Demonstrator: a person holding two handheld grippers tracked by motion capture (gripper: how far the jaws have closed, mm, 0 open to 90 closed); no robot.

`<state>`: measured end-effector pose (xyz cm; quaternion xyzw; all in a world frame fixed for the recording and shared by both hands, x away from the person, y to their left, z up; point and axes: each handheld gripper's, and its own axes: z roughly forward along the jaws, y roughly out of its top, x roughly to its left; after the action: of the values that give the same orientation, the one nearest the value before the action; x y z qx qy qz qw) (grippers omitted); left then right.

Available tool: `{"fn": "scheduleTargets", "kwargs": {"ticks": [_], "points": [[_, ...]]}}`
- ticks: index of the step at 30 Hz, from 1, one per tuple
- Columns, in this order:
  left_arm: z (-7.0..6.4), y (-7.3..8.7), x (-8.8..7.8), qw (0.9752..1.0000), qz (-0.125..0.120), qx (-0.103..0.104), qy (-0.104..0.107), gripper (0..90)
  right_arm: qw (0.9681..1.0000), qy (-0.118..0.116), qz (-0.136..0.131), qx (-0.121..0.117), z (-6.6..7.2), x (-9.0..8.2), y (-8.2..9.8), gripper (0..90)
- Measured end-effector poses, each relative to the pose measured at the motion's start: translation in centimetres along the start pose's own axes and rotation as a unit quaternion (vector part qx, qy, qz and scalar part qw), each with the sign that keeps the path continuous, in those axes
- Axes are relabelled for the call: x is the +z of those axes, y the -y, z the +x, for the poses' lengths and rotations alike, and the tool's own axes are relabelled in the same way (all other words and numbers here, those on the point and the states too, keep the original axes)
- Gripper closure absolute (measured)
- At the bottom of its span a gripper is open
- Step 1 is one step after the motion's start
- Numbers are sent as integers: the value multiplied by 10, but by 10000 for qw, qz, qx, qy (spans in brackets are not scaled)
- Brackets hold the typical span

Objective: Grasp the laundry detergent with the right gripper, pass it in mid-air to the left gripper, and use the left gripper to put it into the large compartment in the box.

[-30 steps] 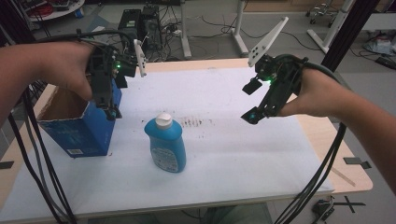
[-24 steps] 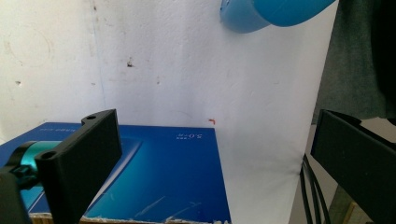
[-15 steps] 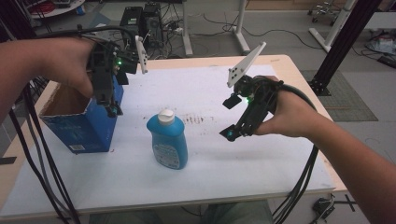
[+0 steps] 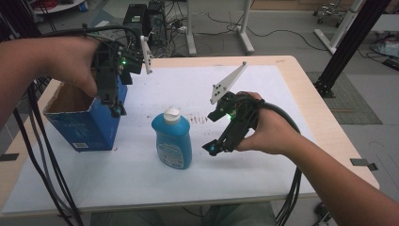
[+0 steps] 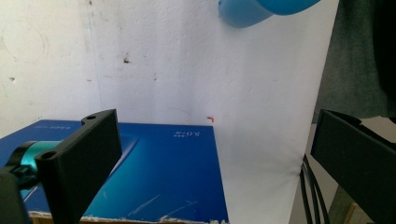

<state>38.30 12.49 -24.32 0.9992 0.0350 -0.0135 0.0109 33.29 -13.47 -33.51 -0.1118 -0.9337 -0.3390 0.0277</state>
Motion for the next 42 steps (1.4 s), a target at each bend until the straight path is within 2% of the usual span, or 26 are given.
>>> {"fn": "scheduleTargets", "kwargs": {"ticks": [10,16,28,35,42], "points": [[-2,5,3,10000,-28,-40,1,17,9999,-84,-72,-36,9,33,-4,25],[-2,7,3,10000,-17,-41,-4,17,9993,-156,-341,61,12,47,-5,25],[-4,10,5,10000,-6,-65,12,17,9965,39,-786,276,15,69,-2,25],[-4,11,6,10000,-1,-66,24,17,9929,179,-1111,394,19,79,4,26],[-4,11,7,10000,-6,-72,33,17,9879,360,-1452,406,21,84,3,26]]}}
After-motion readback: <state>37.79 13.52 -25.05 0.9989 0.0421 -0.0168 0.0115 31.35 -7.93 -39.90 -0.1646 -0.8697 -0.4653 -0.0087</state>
